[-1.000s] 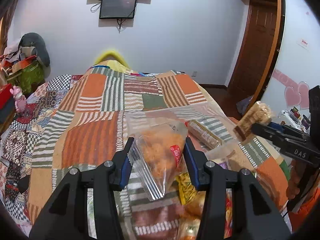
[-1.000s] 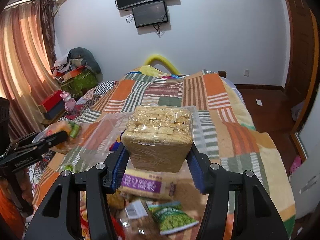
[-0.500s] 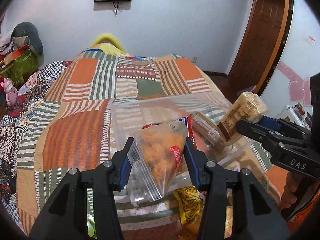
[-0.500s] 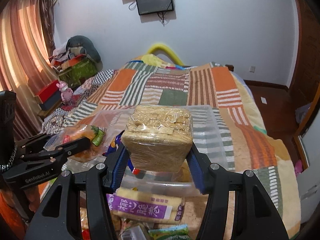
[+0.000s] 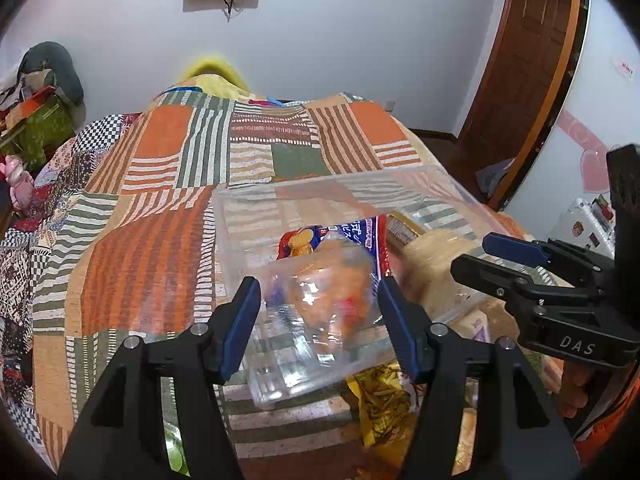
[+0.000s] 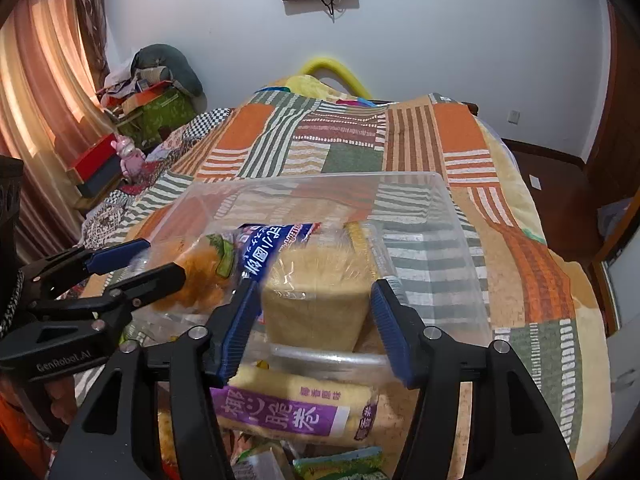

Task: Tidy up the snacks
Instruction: 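Place the dough ball bag in the box with left tool while right tool places the bread loaf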

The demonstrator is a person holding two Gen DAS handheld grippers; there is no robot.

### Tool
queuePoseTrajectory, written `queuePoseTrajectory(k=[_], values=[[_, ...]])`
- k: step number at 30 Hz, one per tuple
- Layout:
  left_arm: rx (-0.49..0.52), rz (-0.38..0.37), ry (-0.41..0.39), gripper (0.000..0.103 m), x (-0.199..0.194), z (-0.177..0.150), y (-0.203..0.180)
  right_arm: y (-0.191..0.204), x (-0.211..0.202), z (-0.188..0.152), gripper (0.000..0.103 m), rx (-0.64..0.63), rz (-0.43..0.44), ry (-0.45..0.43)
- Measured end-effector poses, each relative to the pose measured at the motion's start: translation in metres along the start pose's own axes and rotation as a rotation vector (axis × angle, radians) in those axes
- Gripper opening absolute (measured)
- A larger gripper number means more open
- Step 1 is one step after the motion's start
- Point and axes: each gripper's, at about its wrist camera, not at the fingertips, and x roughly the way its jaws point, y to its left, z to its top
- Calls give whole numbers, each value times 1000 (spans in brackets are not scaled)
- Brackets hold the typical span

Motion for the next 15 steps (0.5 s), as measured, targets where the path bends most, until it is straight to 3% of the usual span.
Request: queuePoseTrajectory(k=[4,15], values=[[-1,1,-29,65,-21,1,2,1,-13,0,61,-10,-17,-29],[-13,63,-74,73,-78,-15,28,-2,-53,-12,61,-19,-35,-79]])
